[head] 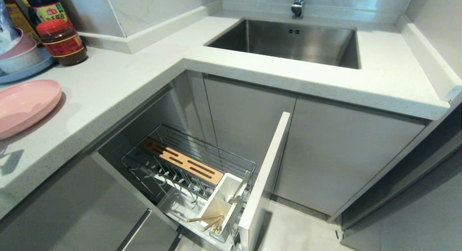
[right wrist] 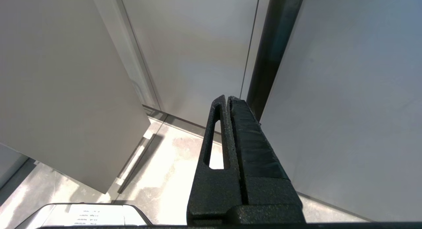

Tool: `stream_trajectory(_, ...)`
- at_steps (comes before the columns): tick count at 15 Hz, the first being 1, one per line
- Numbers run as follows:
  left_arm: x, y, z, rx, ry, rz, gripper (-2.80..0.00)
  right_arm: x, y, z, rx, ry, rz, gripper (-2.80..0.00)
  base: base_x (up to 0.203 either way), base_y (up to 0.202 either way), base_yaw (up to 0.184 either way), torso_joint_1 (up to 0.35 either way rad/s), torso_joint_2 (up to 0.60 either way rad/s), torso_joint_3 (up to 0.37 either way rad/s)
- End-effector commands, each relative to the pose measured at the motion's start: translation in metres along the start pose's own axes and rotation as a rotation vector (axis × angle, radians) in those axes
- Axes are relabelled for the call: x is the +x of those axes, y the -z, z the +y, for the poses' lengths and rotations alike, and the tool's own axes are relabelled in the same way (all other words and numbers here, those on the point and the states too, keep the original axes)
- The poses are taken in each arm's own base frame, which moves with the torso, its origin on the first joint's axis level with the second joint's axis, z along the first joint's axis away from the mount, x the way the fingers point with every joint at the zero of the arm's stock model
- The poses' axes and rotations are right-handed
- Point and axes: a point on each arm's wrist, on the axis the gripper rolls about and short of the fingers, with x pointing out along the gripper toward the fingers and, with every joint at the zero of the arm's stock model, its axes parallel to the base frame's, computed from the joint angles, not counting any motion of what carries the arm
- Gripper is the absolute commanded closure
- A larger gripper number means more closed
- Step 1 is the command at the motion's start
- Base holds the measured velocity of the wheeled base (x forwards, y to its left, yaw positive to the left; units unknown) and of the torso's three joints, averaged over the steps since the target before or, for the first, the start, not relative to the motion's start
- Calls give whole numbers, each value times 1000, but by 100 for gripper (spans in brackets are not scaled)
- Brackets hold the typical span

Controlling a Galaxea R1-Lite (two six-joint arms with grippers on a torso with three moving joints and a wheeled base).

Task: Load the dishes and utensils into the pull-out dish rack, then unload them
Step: Take the bowl out of the cupboard

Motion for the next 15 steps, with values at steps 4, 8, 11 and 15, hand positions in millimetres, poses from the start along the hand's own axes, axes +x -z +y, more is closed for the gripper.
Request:
stream_trajectory(4,23,-5,-2,30,-13,68,0,0,0,0,0,0,0,0,0,0,0,0,0,0)
stream_trajectory(8,34,-6,-4,53,-14,108,0,0,0,0,0,0,0,0,0,0,0,0,0,0)
stream_trajectory(11,40,-9,-4,54,-14,112,0,0,0,0,0,0,0,0,0,0,0,0,0,0)
stream_trajectory(15,45,-10,-5,71,-13,124,0,0,0,0,0,0,0,0,0,0,0,0,0,0)
